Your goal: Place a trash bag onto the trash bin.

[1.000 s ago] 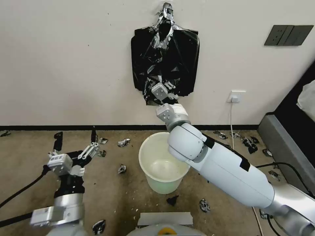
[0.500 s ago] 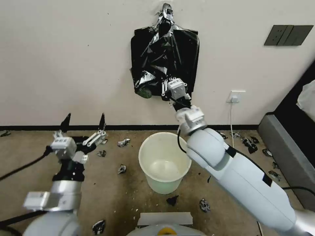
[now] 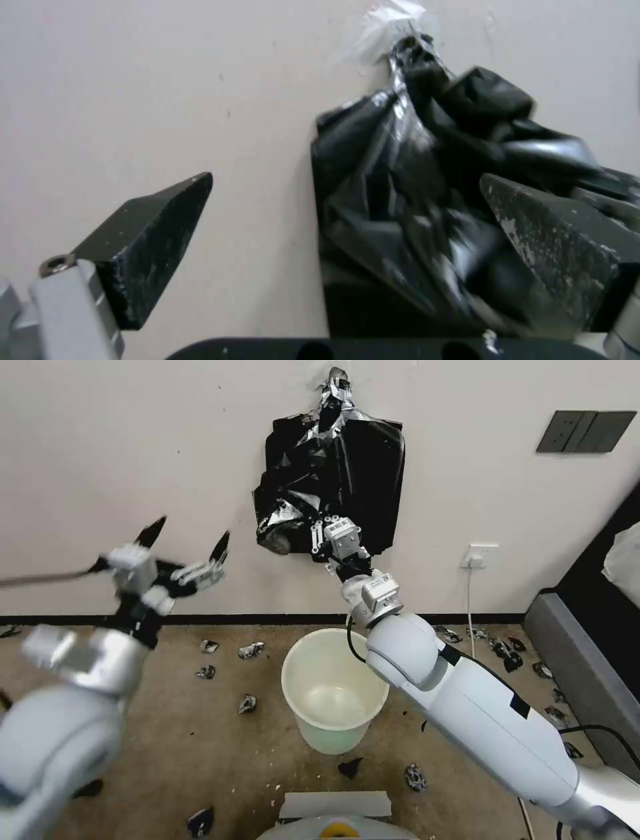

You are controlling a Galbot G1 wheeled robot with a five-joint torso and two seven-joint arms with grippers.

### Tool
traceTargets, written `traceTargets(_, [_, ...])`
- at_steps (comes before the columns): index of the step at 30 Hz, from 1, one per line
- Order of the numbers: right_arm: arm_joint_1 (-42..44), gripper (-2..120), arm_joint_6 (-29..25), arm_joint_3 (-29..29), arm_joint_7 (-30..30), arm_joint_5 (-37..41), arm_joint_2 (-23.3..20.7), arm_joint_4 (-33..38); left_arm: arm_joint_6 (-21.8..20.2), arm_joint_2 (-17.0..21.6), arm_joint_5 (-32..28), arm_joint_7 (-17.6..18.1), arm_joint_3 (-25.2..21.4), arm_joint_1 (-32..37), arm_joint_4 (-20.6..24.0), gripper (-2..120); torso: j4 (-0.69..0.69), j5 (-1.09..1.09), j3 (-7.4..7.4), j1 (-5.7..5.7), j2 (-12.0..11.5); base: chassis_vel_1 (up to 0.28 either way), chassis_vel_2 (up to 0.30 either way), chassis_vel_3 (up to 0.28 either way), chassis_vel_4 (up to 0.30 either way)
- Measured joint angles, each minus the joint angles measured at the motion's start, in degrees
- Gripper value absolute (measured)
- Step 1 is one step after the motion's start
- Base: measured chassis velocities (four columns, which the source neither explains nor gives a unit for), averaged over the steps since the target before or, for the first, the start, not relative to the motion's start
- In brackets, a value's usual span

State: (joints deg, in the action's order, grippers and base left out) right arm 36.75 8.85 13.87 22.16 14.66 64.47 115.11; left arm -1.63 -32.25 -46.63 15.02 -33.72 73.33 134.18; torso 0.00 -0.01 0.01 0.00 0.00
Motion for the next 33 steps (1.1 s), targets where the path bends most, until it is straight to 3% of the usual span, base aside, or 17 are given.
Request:
traceTargets(1, [0.2,0,0.0,-0.3,0.0,0.0,-0.4,0.2,-0.1,2.4,-1.7,0.1,3.6,-5.7,-2.3,100,0.00,0.00,0.00,0.00,0.0,0.000,0.000,0.000,0.000])
traceTargets(2, [0.2,0,0.0,-0.3,0.0,0.0,-0.4,0.2,-0.1,2.4,-1.7,0.1,3.6,-5.7,-2.3,100,0.00,0.00,0.00,0.00,0.0,0.000,0.000,0.000,0.000])
traceTargets(5, [0.7,0,0.0,-1.0,0.1,0.0,-1.1,0.3,-1.0,5.6,-4.0,-0.2,15.7,-18.6,-7.1,100,0.00,0.00,0.00,0.00,0.0,0.000,0.000,0.000,0.000])
traceTargets(6, [0.9,0,0.0,-1.3,0.1,0.0,-1.4,0.4,-1.2,6.0,-4.1,-0.6,20.9,-23.4,-8.8,100,0.00,0.01,0.00,0.00,0.0,0.000,0.000,0.000,0.000])
traceTargets(7, [0.9,0,0.0,-1.3,0.1,0.0,-1.4,0.4,-1.2,6.0,-4.1,-0.6,20.9,-23.4,-8.8,100,0.00,0.01,0.00,0.00,0.0,0.000,0.000,0.000,0.000])
traceTargets(10, [1.3,0,0.0,-1.8,0.2,0.0,-1.9,0.7,-2.2,5.9,-4.1,-1.4,34.5,-36.7,-13.1,100,0.00,0.03,0.00,0.00,0.0,0.000,0.000,0.000,0.000])
traceTargets(11, [1.3,0,0.0,-1.8,0.2,0.0,-1.9,0.7,-2.2,5.9,-4.1,-1.4,34.5,-36.7,-13.1,100,0.00,0.03,0.00,0.00,0.0,0.000,0.000,0.000,0.000])
traceTargets(13, [1.6,0,0.0,-2.3,0.3,0.0,-2.2,0.8,-3.2,5.8,-4.0,-2.3,42.6,-44.6,-15.1,100,0.00,-0.02,0.01,0.00,0.0,0.000,0.000,0.000,0.000])
traceTargets(15, [1.7,0,0.0,-2.4,0.3,0.0,-2.3,0.8,-3.3,5.8,-3.9,-2.7,44.8,-46.8,-15.5,100,-0.01,-0.02,0.00,0.00,0.0,0.000,0.000,0.000,0.000])
traceTargets(18, [2.2,0,0.1,-3.2,0.4,0.0,-2.6,1.1,-5.9,5.9,-5.2,-5.0,56.4,-59.8,-16.3,100,0.00,0.02,0.00,0.00,0.0,0.000,0.000,0.000,0.000])
traceTargets(19, [2.2,0,0.1,-3.2,0.4,0.0,-2.6,1.1,-5.9,5.9,-5.2,-5.0,56.4,-59.8,-16.3,100,0.00,0.02,0.00,0.00,0.0,0.000,0.000,0.000,0.000])
traceTargets(22, [2.4,0,0.1,-3.5,0.4,0.0,-2.7,1.3,-9.6,6.4,-7.2,-8.5,66.6,-71.3,-16.3,100,0.01,-0.02,0.00,0.00,0.0,0.000,0.000,0.000,0.000])
traceTargets(23, [2.4,0,0.1,-3.5,0.4,0.0,-2.7,1.3,-9.6,6.4,-7.2,-8.5,66.6,-71.3,-16.3,100,0.01,-0.02,0.00,0.00,0.0,0.000,0.000,0.000,0.000])
traceTargets(26, [2.8,0,0.2,-4.0,0.4,0.0,-2.7,1.6,-14.9,6.4,-6.7,-10.7,74.2,-81.5,-16.6,100,0.01,0.03,0.00,0.00,0.0,0.000,0.000,0.000,0.000])
traceTargets(33, [3.5,0,0.2,-5.0,0.4,0.1,-2.7,2.1,-22.9,4.5,-5.6,-11.4,82.3,-89.9,-17.3,100,0.01,0.01,-0.01,0.00,0.0,0.000,0.000,0.000,0.000])
